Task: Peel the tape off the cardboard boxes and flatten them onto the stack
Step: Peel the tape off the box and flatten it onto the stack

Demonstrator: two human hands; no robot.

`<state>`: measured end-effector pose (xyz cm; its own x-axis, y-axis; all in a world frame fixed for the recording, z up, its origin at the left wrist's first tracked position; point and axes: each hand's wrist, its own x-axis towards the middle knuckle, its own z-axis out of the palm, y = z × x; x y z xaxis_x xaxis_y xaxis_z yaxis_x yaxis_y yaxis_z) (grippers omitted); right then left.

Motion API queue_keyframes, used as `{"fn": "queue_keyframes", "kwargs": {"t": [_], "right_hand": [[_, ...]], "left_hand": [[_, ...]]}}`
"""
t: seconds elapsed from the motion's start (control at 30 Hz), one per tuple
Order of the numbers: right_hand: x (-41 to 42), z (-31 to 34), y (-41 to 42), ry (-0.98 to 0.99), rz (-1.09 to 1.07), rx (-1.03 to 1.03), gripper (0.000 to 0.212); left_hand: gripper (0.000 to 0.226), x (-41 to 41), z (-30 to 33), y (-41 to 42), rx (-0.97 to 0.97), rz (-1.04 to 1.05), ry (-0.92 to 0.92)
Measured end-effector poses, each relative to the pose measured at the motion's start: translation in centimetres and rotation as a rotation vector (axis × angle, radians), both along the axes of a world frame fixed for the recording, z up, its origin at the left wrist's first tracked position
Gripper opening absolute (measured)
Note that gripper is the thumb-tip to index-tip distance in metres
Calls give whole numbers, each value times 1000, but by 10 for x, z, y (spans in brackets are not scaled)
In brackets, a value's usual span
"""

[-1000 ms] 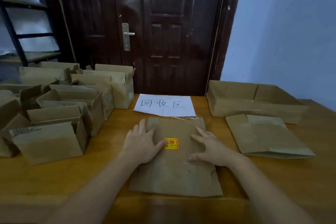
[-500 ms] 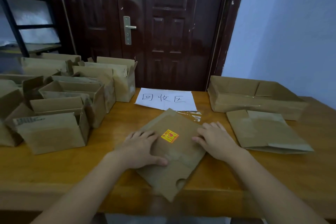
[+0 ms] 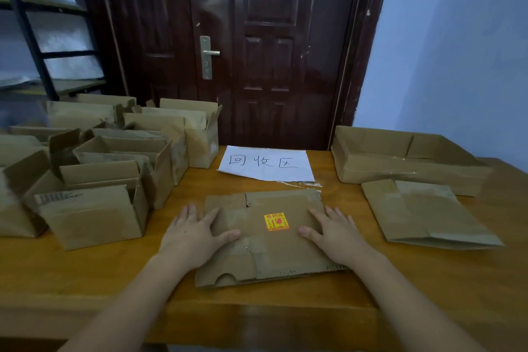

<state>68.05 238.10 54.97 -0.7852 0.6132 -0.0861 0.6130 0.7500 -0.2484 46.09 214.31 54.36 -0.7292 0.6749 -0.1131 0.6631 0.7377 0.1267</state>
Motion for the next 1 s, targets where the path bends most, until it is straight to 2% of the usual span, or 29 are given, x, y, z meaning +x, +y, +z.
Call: {"fn": "queue_keyframes", "kwargs": {"t": [0.07,0.17,0.27,0.33,0.43,0.5,0.77,1.0], "right_hand": [[-2,0,-4,57,-28,0,75],[-4,4,-11,180,-48,-52,69],[-4,7,-17,311,-40,-104,65],[-1,7,-15,392,-66,-109,63],[8,12,-9,508,-110,-91,63],[16,19,-1,514,-116,-38,66],[76,54,60,500,-215,-8,60],[158,75,124,485,-293,53,57]], "left_hand": [[120,2,-8,1,46,44,64],[98,10,-13,6,192,8,81],[77,16,-14,14,301,37,32],[74,16,-14,18,386,68,-13],[65,18,-12,27,626,49,-133],[61,26,-6,40,700,35,-165],[67,69,30,124,702,-64,-274],[93,131,44,210,617,-296,-440]]}}
